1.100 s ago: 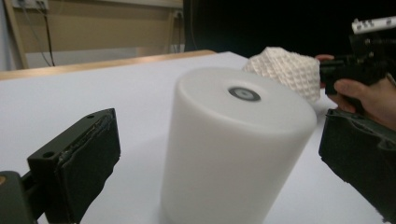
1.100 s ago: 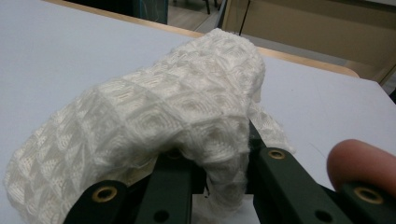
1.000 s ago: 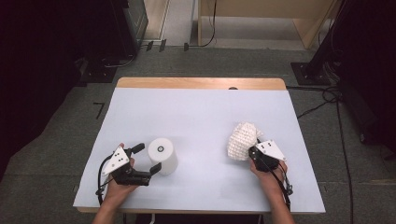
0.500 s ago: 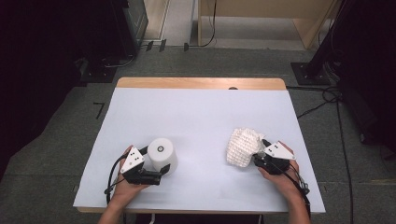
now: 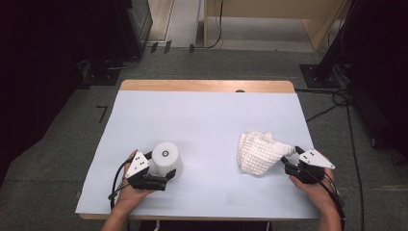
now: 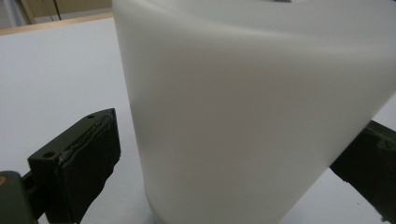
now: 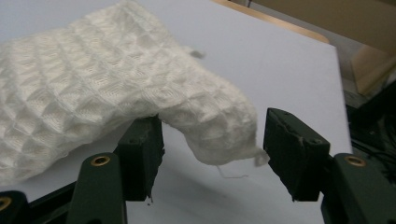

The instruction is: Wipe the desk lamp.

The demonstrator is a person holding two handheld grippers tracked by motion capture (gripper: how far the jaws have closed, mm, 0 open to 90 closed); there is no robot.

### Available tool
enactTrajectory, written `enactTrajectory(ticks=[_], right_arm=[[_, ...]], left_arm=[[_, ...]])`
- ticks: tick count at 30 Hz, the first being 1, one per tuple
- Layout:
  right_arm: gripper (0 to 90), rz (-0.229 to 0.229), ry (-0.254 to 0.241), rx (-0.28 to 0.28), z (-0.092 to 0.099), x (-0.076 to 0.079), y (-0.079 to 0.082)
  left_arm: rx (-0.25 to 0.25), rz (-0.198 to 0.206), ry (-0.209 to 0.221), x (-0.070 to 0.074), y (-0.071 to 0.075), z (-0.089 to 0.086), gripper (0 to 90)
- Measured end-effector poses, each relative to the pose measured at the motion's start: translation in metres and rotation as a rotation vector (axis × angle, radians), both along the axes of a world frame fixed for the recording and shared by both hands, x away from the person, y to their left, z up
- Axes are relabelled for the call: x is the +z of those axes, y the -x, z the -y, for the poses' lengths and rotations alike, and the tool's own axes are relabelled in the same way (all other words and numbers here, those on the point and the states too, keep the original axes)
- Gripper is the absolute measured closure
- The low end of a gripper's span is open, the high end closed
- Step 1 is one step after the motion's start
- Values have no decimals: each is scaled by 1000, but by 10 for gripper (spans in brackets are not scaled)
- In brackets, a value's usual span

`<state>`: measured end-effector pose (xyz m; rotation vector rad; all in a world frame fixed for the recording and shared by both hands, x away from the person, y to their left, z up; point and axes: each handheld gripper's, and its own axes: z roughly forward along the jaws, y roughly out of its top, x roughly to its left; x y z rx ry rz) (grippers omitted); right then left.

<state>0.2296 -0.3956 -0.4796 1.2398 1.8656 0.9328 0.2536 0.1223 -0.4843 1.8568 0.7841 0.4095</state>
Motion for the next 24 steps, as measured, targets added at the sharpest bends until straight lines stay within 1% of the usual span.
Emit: enactTrajectory(ticks=[1, 3, 4, 6, 7, 8, 9, 10, 11, 12, 15, 17, 19, 20, 21, 22, 23, 24], right_arm=[[387, 0, 13, -19, 3, 0, -1], [390, -8, 31, -84, 8, -1, -3], [389, -9, 29, -109, 9, -2, -4], [393, -2, 4, -154, 12, 0, -5], [406, 13, -11, -165, 12, 1, -5], [458, 33, -29, -169, 11, 3, -6], [547, 49, -55, -166, 9, 5, -6], [622, 70, -71, -150, 5, 6, -5], [677, 86, -83, -132, 0, 8, -6], [711, 94, -95, -112, -7, 9, -7], [729, 94, -105, -44, -30, 11, -12], [720, 76, -123, -9, -46, 11, -17], [687, 46, -118, 19, -59, 6, -23], [663, 23, -106, 25, -64, 2, -26], [634, -18, -102, 28, -67, -2, -30], [634, -18, -102, 28, -67, -2, -30], [591, -80, -81, 1, -67, -10, -36], [577, -95, -82, -18, -64, -13, -38]], left_arm=[[0, 0, 1, 0, 0, 0, 0], [0, 0, 1, 0, 0, 0, 0], [0, 0, 2, 0, 0, 0, 0], [-2, -1, 3, 0, 0, 0, 0], [-3, -1, 4, 0, 0, 0, 0], [-3, -1, 4, 0, 0, 0, 0], [-4, -2, 5, -1, -1, 0, 0], [-4, -2, 4, -1, -1, 0, 0], [-4, -1, 5, -1, -1, 0, 0], [-4, -1, 5, -1, -1, 0, 0], [-3, -1, 6, -1, -1, 0, 0], [-2, 0, 6, -1, 0, 0, 0], [-3, 1, 7, -1, 0, 0, 0], [-2, 1, 7, -1, 0, 0, 0], [-3, 1, 7, -1, 0, 0, 0], [-3, 1, 7, -1, 0, 0, 0], [-3, 2, 6, -1, 0, 0, 0], [-3, 2, 6, -1, 0, 0, 0]])
